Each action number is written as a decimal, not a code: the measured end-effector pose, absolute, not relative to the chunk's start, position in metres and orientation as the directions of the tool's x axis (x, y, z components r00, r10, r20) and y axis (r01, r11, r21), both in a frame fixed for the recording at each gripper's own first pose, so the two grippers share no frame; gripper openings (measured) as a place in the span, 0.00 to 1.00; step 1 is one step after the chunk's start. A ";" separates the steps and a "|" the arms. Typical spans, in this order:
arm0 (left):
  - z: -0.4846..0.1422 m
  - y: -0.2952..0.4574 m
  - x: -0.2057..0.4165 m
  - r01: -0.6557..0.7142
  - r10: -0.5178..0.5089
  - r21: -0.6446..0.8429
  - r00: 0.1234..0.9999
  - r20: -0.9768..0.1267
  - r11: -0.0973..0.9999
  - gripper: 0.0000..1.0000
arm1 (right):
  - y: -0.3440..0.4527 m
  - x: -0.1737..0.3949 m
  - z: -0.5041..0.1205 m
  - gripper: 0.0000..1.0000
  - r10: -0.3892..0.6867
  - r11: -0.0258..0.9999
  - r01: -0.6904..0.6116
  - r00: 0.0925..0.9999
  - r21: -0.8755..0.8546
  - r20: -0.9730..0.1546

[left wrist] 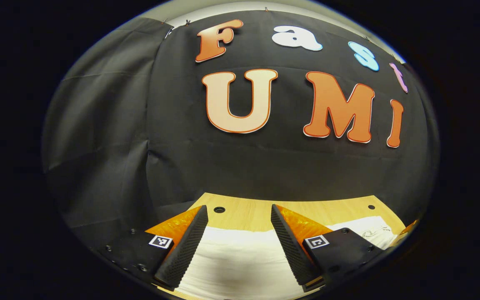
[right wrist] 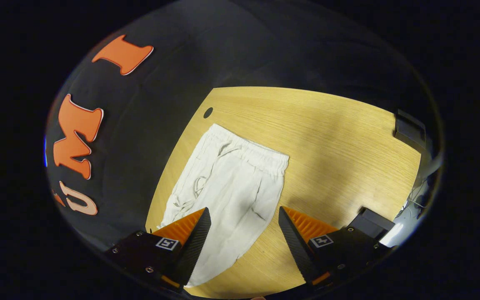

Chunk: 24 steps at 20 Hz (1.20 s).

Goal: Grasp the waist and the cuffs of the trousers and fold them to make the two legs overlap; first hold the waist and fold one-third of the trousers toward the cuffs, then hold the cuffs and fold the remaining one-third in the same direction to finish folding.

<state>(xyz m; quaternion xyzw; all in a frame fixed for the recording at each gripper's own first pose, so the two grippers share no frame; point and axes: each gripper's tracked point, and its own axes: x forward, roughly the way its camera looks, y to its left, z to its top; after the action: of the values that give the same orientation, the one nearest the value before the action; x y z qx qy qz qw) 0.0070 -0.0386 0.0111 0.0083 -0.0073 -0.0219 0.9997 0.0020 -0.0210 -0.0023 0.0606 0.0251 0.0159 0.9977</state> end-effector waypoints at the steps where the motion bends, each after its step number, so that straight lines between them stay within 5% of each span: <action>1: 0.010 -0.035 0.005 0.036 -0.036 0.012 0.999 0.012 0.999 0.99 | -0.023 0.005 -0.003 0.98 0.028 0.992 -0.021 0.998 0.122 -0.058; 9: 0.004 -0.013 -0.006 -0.032 0.032 -0.005 0.999 0.001 0.999 0.99 | -0.017 0.025 -0.005 0.99 0.047 0.993 -0.036 0.994 0.114 -0.097; 12: 0.007 -0.012 -0.005 -0.042 0.042 0.015 0.999 0.006 0.999 0.99 | 0.009 0.011 0.018 0.98 0.110 0.985 -0.104 0.993 -0.140 0.040; 16: 0.003 -0.018 -0.002 -0.034 0.034 0.014 0.999 0.002 0.999 1.00 | 0.034 -0.024 0.076 0.99 0.136 0.884 0.031 0.938 -0.466 0.320; 18: 0.000 -0.023 0.002 -0.026 0.026 0.013 1.000 -0.003 1.000 0.99 | 0.046 -0.032 0.087 0.98 0.161 0.837 0.071 0.916 -0.542 0.369; 20: 0.002 -0.029 0.006 -0.017 0.017 0.014 1.000 -0.005 1.000 1.00 | 0.041 -0.022 0.071 0.98 0.147 0.877 0.012 0.945 -0.481 0.292; 24: 0.003 -0.027 0.002 -0.018 0.018 0.045 1.000 0.001 0.999 0.99 | 0.006 0.006 0.037 0.99 0.103 0.991 -0.094 0.989 -0.091 0.102</action>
<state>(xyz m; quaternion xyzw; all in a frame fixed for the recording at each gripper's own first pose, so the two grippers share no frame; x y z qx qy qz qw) 0.0024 -0.0275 0.0030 0.0227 -0.0004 0.0088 0.9997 0.0065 0.0062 0.0367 -0.0432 -0.0534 0.0493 0.9964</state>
